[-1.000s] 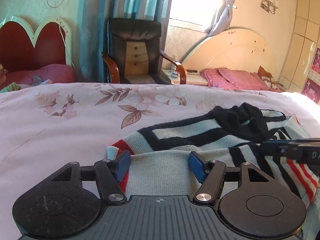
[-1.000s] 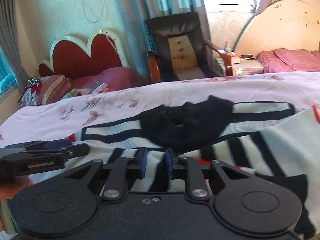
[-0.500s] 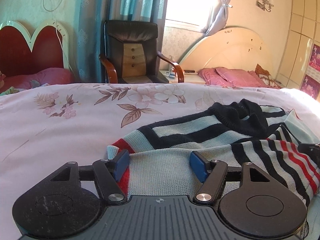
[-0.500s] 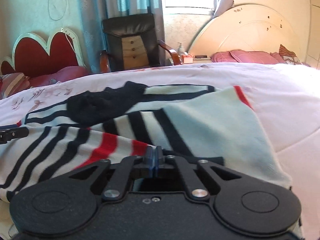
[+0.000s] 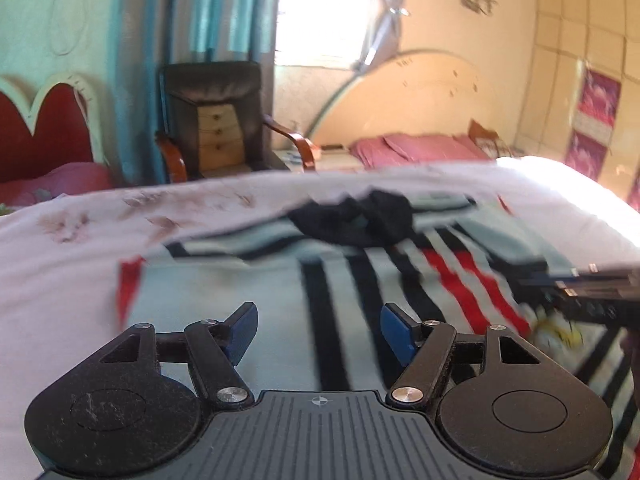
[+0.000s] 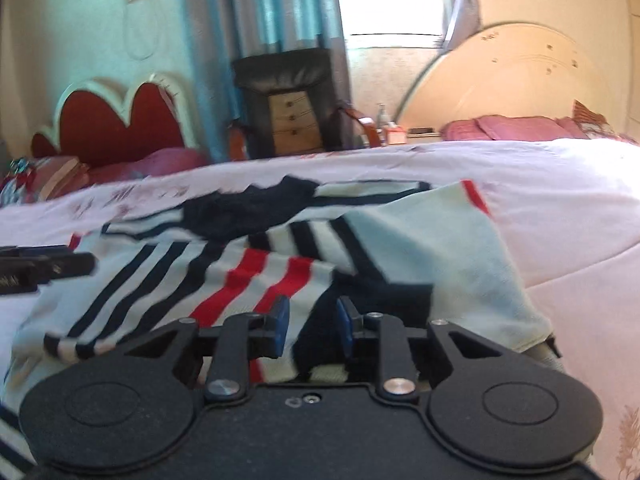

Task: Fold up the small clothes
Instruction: 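Smooth the folded sweater with both tools open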

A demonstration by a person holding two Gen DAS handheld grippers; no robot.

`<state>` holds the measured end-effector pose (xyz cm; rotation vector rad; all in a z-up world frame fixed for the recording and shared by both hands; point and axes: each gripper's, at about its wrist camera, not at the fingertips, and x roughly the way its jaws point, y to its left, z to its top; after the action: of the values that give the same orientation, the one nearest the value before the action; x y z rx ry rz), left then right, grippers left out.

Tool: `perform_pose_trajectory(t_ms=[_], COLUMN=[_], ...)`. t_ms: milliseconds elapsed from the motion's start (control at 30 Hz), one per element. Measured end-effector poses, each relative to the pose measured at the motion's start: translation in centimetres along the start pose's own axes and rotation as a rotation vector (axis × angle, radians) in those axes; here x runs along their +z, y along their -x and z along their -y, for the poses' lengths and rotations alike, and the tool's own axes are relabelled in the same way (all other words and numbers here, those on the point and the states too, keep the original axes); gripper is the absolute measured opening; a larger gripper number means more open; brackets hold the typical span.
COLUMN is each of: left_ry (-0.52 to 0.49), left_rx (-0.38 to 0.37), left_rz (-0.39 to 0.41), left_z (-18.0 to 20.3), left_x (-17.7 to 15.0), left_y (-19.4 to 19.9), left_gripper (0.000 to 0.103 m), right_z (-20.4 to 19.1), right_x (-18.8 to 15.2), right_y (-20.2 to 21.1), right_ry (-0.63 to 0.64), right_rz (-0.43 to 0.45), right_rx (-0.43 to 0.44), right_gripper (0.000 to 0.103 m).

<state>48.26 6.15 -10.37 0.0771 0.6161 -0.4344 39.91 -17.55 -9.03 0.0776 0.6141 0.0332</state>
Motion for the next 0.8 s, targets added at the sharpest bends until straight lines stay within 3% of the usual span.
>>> perform_pose_trajectory(t_ms=[67, 200, 233, 333, 567, 667, 733, 800], left_ry=[0.002, 0.015, 0.006, -0.023, -0.022, -0.018, 0.004, 0.023], left_rx=[0.028, 0.036, 0.045, 0.081, 0.110, 0.147, 0.205, 0.230], left_rz=[-0.037, -0.022, -0.021, -0.013, -0.022, -0.053, -0.095, -0.079], left_z=[0.5, 0.2, 0.4, 1.2, 1.3, 1.5, 2.1, 2.7], left_x=[-1.8, -2.3, -2.4, -2.6, -2.6, -2.3, -1.6, -2.3], left_y=[-0.6, -0.1, -0.2, -0.2, -0.1, 0.0, 1.3, 4.2], left_gripper=[0.068, 0.072, 0.073, 0.077, 0.082, 0.089, 0.090, 0.090], right_z=[0.0, 2.5, 3.2, 5.6, 4.6, 5.0, 5.5, 6.4], right_x=[-0.6, -0.5, -0.4, -0.6, -1.0, -0.5, 0.1, 0.1], right_y=[-0.5, -0.2, -0.2, -0.2, -0.6, -0.6, 0.3, 2.8], right_ry=[0.033, 0.003, -0.014, -0.094, -0.021, -0.028, -0.041, -0.065], right_rz=[-0.029, -0.036, -0.040, -0.052, -0.042, -0.062, -0.092, -0.083], right_rx=[-0.033, -0.132, -0.158, -0.096, -0.121, -0.106, -0.085, -0.058], right_gripper=[0.023, 0.023, 0.029, 0.030, 0.034, 0.035, 0.043, 0.049])
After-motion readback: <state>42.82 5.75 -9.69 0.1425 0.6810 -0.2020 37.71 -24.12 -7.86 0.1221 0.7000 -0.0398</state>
